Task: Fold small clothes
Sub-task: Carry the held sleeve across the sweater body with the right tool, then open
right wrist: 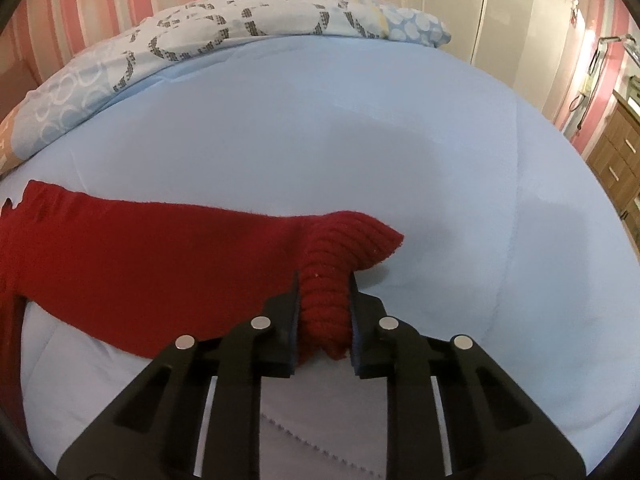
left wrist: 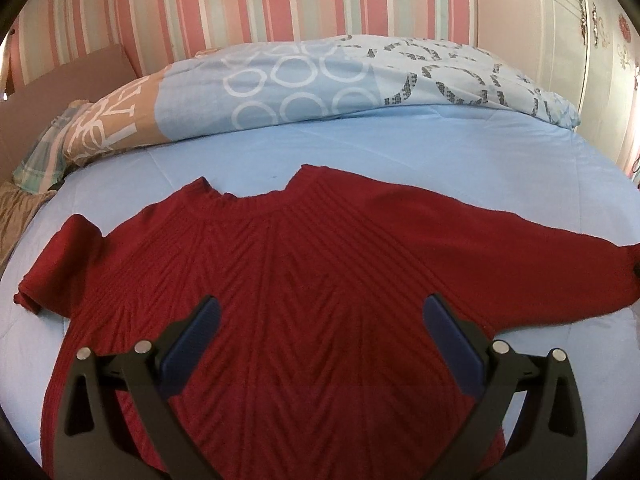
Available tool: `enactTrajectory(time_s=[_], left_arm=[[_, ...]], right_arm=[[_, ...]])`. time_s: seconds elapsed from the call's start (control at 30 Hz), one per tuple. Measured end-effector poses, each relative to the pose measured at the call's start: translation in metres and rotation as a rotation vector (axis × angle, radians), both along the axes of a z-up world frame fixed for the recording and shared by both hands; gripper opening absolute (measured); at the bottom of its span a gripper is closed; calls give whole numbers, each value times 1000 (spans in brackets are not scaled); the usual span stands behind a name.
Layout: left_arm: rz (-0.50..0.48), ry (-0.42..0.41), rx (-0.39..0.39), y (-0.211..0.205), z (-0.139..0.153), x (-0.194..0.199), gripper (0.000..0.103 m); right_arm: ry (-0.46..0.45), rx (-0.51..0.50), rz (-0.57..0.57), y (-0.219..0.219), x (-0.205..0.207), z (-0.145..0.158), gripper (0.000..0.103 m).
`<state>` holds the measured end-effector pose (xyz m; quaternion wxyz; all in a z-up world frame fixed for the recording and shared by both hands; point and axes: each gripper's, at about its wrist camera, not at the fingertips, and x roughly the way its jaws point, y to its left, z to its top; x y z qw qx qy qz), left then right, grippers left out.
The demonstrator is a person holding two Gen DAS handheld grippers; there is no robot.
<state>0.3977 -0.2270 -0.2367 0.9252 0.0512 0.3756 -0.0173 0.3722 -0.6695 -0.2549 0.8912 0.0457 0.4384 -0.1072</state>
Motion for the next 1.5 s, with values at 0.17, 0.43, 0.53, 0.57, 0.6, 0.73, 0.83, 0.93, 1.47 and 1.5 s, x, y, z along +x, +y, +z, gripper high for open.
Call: enactTrajectory(time_s=[0.17,0.43,0.53,0.57,0.6,0.73,0.83,0.93,1.47,1.5], left_arm=[[0,-7,-18,11,8,-2,101],[28,-22,-38,53,31,-3,101],[41,-32,-44,78,41,-4,101],[46,-34,-47,87,44,-5,101],[58,-41,-47,100,49,-5,101],[101,-48,-38,147,59,-5,101],[141,-54,-35,191,64,-4,101],[175,-53,-26,229,63,-5,101],[287,-25,-22,356,40,-23,101],[287,-24,-22,359,39,-24,101]], right_arm=[[-67,6,6,12,-2,35,18],[-151,102,97,74,21,93,18],[-161,111,144,112,32,103,18],[-164,124,158,126,36,104,18],[-166,130,171,140,40,106,18],[-174,185,235,211,60,108,18],[-171,205,284,269,76,107,18],[-156,221,332,326,93,99,18],[-57,174,573,587,113,25,18],[-55,166,587,596,113,23,18]])
